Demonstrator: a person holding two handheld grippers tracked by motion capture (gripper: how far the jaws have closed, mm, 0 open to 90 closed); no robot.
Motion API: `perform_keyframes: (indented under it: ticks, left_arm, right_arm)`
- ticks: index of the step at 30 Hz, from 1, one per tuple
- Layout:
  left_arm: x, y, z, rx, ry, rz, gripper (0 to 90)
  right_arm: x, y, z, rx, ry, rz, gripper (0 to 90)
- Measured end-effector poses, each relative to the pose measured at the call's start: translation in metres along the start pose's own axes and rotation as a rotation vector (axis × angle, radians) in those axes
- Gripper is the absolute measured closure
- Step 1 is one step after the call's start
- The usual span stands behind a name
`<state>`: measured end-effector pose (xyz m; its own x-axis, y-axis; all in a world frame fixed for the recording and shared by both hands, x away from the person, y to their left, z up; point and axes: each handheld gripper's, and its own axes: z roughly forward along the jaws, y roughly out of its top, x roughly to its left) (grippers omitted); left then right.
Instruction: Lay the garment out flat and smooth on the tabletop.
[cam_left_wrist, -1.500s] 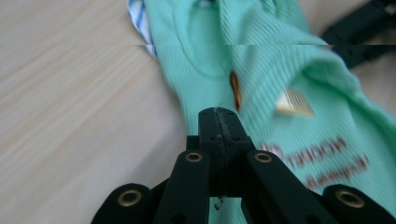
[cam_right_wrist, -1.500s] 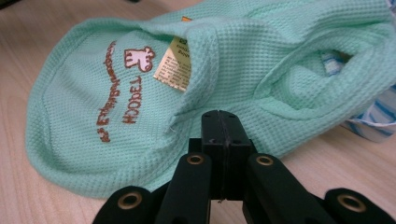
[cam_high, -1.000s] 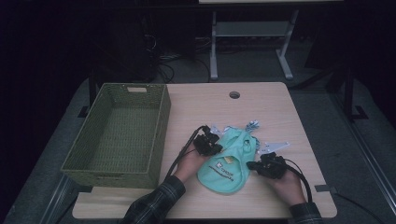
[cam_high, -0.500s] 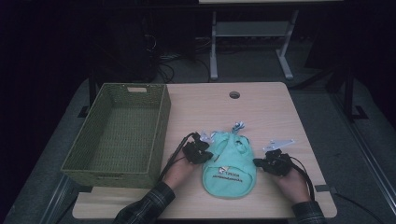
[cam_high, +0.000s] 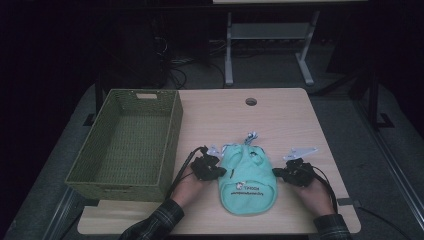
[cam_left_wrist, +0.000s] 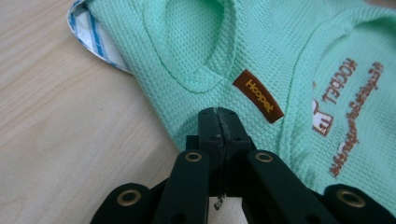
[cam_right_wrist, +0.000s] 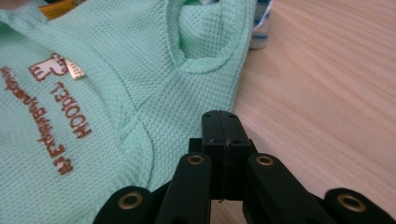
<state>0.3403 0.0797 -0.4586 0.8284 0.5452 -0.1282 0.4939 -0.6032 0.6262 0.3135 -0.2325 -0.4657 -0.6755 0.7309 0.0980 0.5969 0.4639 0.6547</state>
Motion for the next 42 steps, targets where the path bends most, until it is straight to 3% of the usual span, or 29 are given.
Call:
perform_keyframes:
  ticks: [7,10,12,15,18,21,24,27,34,42]
  left_arm:
    - [0.003,0.004,-0.008,-0.029,0.024,-0.001,75.9]
    - [0.005,0.006,-0.010,-0.040,0.028,-0.012,68.1]
    - [0.007,0.008,-0.011,-0.044,0.026,-0.010,63.2]
    - [0.011,0.010,-0.011,-0.044,0.018,-0.017,56.7]
    - [0.014,0.013,-0.011,-0.049,0.002,-0.024,51.6]
    - [0.015,0.016,-0.011,-0.055,0.014,-0.017,48.6]
    - [0.017,0.022,-0.012,-0.070,0.024,-0.016,46.3]
    - [0.021,0.027,-0.011,-0.076,0.027,-0.019,44.2]
    - [0.032,0.040,-0.010,-0.100,0.062,-0.018,43.3]
    - [0.051,0.054,-0.002,-0.118,0.088,-0.049,42.2]
  right_arm:
    - [-0.004,0.002,-0.007,-0.056,0.020,-0.007,81.1]
    - [-0.007,0.008,-0.010,-0.049,0.024,-0.008,74.5]
    - [-0.010,0.012,-0.012,-0.077,0.041,0.003,71.3]
    - [-0.013,0.018,-0.011,-0.059,0.052,0.008,64.9]
    - [-0.017,0.023,-0.012,-0.089,0.067,0.022,62.3]
    - [-0.022,0.029,-0.011,-0.071,0.063,0.024,59.7]
    - [-0.026,0.034,-0.012,-0.109,0.064,0.029,58.7]
    - [-0.031,0.040,-0.011,-0.084,0.061,0.036,56.3]
    - [-0.040,0.056,-0.008,-0.123,0.062,0.043,55.7]
    - [-0.050,0.074,0.011,-0.113,0.063,0.060,54.9]
